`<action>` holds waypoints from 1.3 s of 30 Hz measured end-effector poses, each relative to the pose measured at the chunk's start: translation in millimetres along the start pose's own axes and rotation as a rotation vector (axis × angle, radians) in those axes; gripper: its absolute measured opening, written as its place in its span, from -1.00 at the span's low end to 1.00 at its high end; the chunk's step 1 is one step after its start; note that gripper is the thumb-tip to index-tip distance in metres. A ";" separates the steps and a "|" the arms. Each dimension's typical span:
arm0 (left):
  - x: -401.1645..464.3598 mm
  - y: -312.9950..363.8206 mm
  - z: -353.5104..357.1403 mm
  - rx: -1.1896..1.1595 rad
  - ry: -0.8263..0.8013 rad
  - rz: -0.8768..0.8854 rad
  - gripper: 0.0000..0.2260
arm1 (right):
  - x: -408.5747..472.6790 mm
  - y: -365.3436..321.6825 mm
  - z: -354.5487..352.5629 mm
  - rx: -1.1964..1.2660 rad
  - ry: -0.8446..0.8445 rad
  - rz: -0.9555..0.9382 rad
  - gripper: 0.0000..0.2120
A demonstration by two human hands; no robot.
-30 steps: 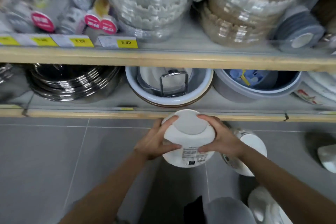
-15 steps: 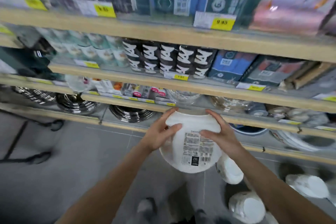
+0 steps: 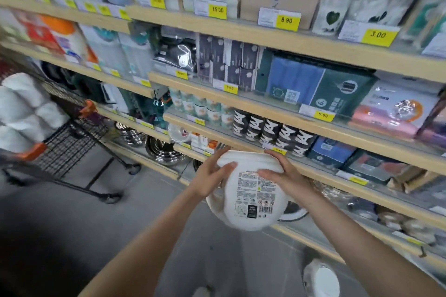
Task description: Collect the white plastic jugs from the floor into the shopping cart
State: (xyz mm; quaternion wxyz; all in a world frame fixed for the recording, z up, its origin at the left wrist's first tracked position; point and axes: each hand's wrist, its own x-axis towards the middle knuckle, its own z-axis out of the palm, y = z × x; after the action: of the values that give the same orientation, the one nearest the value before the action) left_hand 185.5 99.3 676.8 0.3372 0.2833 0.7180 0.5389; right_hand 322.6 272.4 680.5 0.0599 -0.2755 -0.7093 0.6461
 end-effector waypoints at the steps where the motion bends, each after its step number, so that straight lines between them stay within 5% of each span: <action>1: -6.0 1.1 -7.1 -0.004 0.030 0.003 -0.56 | 4.1 -4.5 6.9 -0.007 -0.032 -0.009 -0.48; 8: -36.3 -18.1 -78.7 0.045 0.202 -0.063 -0.47 | 32.1 -38.5 75.1 -0.069 -0.191 -0.049 -0.49; 12: -46.9 -29.7 -138.8 0.028 0.262 -0.046 -0.68 | 57.9 -60.4 136.1 -0.091 -0.235 -0.076 -0.45; 19: -62.2 -54.4 -288.4 0.081 0.288 -0.044 -0.48 | 105.8 -99.4 271.7 -0.153 -0.261 -0.127 -0.52; 28: -69.6 -76.9 -455.6 0.091 0.394 -0.038 -0.51 | 167.4 -163.4 427.5 -0.187 -0.350 -0.173 -0.23; 39: -20.5 -115.6 -638.8 0.009 0.590 -0.087 -0.37 | 334.2 -225.2 589.2 -0.219 -0.576 -0.175 -0.35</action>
State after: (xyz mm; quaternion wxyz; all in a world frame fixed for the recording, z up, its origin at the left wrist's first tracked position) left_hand -311.3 -318.7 691.4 0.1354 0.0847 0.7990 0.5797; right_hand -288.9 -94.6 710.7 -0.1182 -0.0241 -0.7834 0.6097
